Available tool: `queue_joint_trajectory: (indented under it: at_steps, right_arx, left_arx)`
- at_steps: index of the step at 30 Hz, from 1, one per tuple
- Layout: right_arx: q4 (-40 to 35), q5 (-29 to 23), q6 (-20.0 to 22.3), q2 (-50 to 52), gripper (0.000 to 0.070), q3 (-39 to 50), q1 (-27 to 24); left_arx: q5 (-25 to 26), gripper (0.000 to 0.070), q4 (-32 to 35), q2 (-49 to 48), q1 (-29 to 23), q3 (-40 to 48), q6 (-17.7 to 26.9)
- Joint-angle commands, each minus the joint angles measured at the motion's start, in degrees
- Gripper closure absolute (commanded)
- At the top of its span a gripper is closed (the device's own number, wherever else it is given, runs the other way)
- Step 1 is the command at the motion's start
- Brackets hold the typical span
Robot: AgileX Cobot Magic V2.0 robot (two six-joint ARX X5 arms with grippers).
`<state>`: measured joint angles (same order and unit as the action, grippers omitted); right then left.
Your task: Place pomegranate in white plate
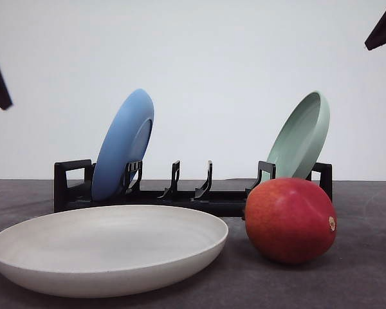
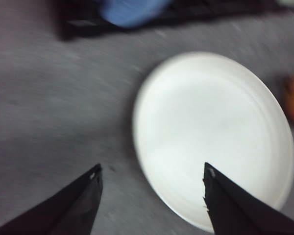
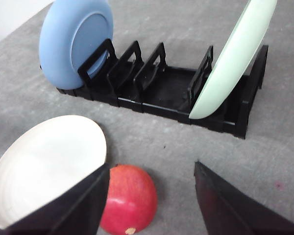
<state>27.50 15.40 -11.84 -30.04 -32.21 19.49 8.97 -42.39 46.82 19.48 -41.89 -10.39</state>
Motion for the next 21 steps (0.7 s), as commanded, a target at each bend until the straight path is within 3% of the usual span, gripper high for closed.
queue_joint_trajectory:
  at_steps: [1,7,12,17,21]
  right_arx:
    - [0.2,1.1,-0.9,-0.3,0.0345,-0.9,0.3]
    - [1.8,5.7,-8.8,-4.7,0.0345,-1.6,1.5]
    - [3.0,4.9,-10.2,-12.9,0.0324,-3.1,5.3]
    - [2.8,1.0,-10.1,-21.5,0.0255,-5.6,9.9]
    - [0.7,-2.1,-9.5,-27.7,0.01,-7.4,12.9]
  left_arx:
    - [0.0,0.0307,1.0,-0.2,-1.9,-0.9,-0.5]
    - [0.0,0.0307,1.3,-1.2,-5.1,-0.9,0.6]
    - [0.0,0.0307,1.3,-1.2,-5.1,-0.9,0.7]
    - [0.0,0.0307,1.3,-1.2,-5.1,-0.9,1.3]
    - [0.0,0.0309,1.3,-1.2,-5.1,-0.9,2.7]
